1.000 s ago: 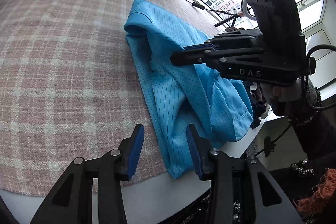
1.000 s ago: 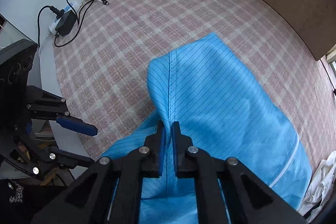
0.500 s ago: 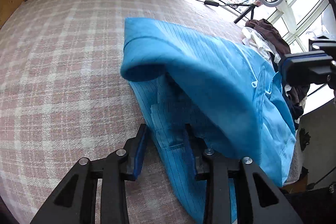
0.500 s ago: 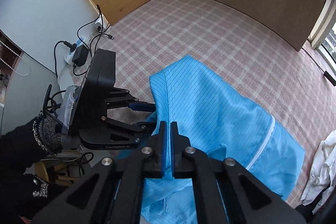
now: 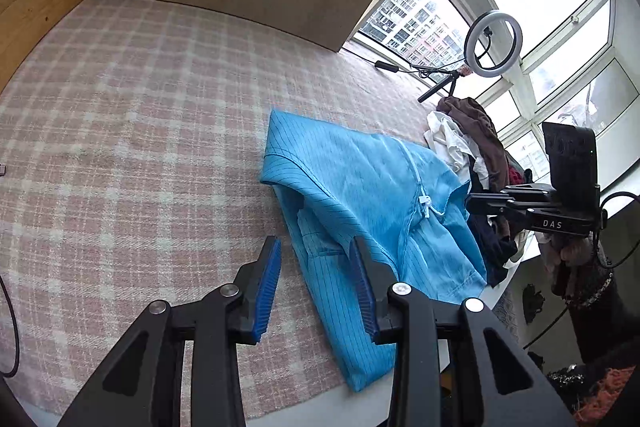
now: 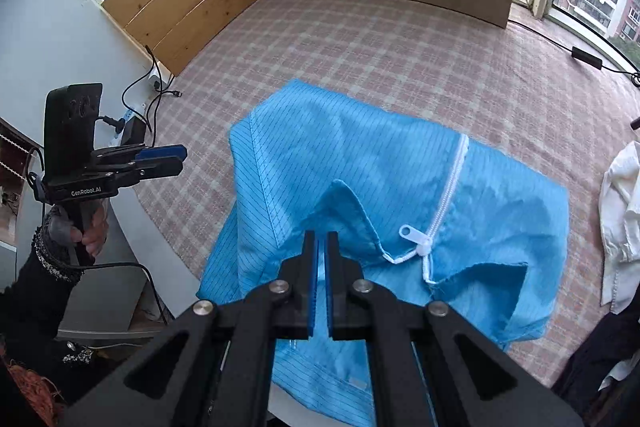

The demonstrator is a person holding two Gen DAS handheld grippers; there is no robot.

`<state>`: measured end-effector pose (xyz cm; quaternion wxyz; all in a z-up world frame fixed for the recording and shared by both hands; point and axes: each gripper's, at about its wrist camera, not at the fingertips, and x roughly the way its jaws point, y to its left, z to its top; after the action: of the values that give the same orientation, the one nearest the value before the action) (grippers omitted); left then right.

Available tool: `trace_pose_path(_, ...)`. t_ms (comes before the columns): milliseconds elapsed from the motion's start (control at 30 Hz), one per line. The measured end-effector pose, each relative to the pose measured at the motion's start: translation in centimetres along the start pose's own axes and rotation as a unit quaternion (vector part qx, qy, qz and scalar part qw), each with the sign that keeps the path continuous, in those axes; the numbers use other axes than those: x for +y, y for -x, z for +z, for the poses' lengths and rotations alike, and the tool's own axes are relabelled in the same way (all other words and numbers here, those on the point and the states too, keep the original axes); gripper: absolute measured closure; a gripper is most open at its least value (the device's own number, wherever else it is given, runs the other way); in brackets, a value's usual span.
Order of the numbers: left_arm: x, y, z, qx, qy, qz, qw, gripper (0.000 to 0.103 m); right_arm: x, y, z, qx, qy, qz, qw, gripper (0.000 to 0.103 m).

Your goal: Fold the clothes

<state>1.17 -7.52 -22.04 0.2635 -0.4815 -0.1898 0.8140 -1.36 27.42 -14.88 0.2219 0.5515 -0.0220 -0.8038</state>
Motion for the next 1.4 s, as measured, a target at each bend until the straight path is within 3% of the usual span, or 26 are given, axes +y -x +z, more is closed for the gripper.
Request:
trace_pose_path(33,-0.4,-0.2,0.4,-0.001,0.001,-0.007,1.0,0.067,-2.2,1.0,-1.1,-0.01,-0.033,-0.017,0.999,0.094)
trace_pose_path(100,-0.9,-0.7,1.0,0.001,0.009,-0.022,0.9997,0.063,-6.4,2.6,-3.5,-0.021,-0.095,-0.055,0.994,0.076)
trace_pose_path(233,-2.3,-3.5,2.3,0.007,0.005,-0.038,0.9993,0.063,-10.5,3.4,-5.6,-0.043,-0.14,-0.054,0.988,0.076)
trace_pose_path(433,-5.0,-7.5,1.7,0.035,-0.006,-0.008,0.9993,0.064,-8.3,1.5,-3.2,-0.076,-0.091,0.0,0.993,0.077)
trace_pose_path(500,-6.5,-6.3,1.2,0.018,-0.007,-0.037,0.9991,0.064,-7.2,1.3,-2.7,-0.074,-0.055,0.029,0.995,0.077)
trace_pose_path(567,-8.7,-5.9,0.9,0.015,-0.034,-0.067,0.9971,0.064,-6.5,0.4,-2.3,-0.057,-0.02,0.026,0.998,0.077)
trace_pose_path(633,-10.7,-7.1,1.2,0.032,-0.069,-0.083,0.9936,0.062,-6.7,-1.1,-1.8,-0.037,-0.001,0.021,0.999,0.076)
trace_pose_path(700,-11.1,-9.7,1.4,0.057,-0.067,-0.088,0.9922,0.062,-8.1,-3.4,-1.4,-0.008,-0.013,0.036,0.999,0.076)
trace_pose_path(767,-9.4,-13.1,1.4,0.091,-0.03,-0.059,0.9936,0.062,-9.6,-5.9,-1.4,0.031,-0.035,0.044,0.998,0.076)
trace_pose_path(800,-8.2,-14.4,1.1,0.111,-0.008,-0.046,0.9928,0.067,-10.2,-6.8,-1.6,0.046,-0.043,0.049,0.997,0.076)
trace_pose_path(833,-7.3,-15.0,0.9,0.121,0.009,-0.036,0.9919,0.075,-10.6,-6.4,-1.9,0.045,-0.047,0.057,0.996,0.076)
trace_pose_path(900,-6.5,-13.7,0.9,0.109,0.022,-0.032,0.9933,0.077,-11.2,-4.6,-2.5,0.026,-0.054,0.076,0.995,0.076)
trace_pose_path(967,-6.4,-10.4,1.5,0.071,0.022,-0.017,0.9971,0.069,-12.8,-1.5,-3.2,-0.018,-0.076,0.083,0.993,0.072)
trace_pose_path(1000,-6.3,-8.6,1.7,0.049,0.022,-0.007,0.9985,0.065,-13.8,0.0,-3.5,-0.041,-0.093,0.076,0.992,0.062)
trace_pose_path(1067,-6.0,-5.2,2.2,0.009,0.025,0.013,0.9995,0.049,-15.6,1.7,-3.8,-0.063,-0.115,0.036,0.991,0.055)
trace_pose_path(1100,-5.3,-4.2,2.5,-0.002,0.035,0.023,0.9991,0.045,-16.2,1.6,-3.8,-0.065,-0.12,0.02,0.991,0.055)
trace_pose_path(1167,-3.9,-4.0,2.9,0.005,0.054,0.052,0.9972,0.038,-17.1,0.6,-3.5,-0.056,-0.13,0.006,0.99,0.055)
trace_pose_path(1233,-2.5,-4.9,2.9,0.023,0.079,0.078,0.9935,0.038,-17.3,-1.4,-3.2,-0.032,-0.137,0.019,0.99,0.055)
trace_pose_path(1400,-0.8,-7.8,2.3,0.054,0.125,0.095,0.9861,0.038,-16.3,-5.0,-3.3,0.008,-0.116,0.007,0.993,0.054)
